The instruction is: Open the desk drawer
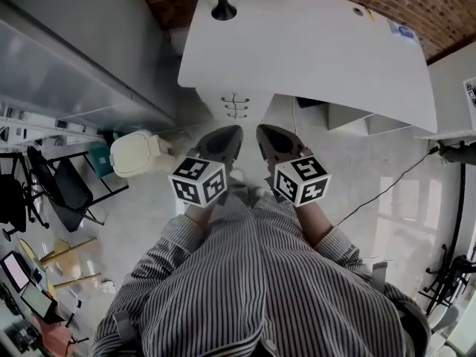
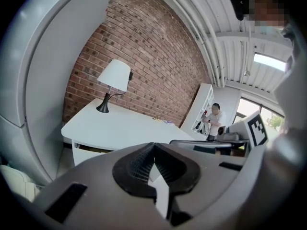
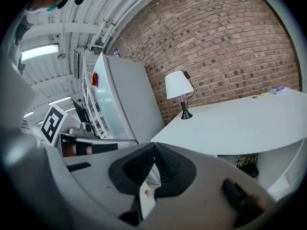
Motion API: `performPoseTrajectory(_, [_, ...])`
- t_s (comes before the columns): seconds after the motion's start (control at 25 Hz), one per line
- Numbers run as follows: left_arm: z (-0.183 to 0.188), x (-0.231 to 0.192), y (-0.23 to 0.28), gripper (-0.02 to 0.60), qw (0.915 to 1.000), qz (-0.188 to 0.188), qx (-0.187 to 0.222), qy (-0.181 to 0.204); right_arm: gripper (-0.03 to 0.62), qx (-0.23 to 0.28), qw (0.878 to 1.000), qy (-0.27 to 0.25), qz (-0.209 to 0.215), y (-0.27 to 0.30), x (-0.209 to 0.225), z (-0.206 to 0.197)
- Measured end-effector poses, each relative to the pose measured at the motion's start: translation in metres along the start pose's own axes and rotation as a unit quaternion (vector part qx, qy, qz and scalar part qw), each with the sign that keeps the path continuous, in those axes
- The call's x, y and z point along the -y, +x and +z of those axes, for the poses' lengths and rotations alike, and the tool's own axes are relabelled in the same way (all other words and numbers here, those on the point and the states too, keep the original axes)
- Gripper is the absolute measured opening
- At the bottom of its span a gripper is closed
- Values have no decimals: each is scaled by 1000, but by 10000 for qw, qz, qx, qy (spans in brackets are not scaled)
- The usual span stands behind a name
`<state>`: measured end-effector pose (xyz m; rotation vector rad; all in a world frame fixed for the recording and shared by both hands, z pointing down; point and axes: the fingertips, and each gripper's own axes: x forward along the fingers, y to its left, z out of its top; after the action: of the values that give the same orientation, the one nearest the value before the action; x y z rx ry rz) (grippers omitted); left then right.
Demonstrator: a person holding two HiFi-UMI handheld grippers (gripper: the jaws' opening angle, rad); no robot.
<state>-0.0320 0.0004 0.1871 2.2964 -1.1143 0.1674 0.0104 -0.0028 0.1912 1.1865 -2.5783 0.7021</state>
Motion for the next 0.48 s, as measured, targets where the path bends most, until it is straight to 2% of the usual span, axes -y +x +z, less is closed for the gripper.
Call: performPoseTrajectory(0.48, [-13, -25, -1, 12, 9993, -175, -218, -245, 17, -111, 9995, 181, -248, 12, -5, -16])
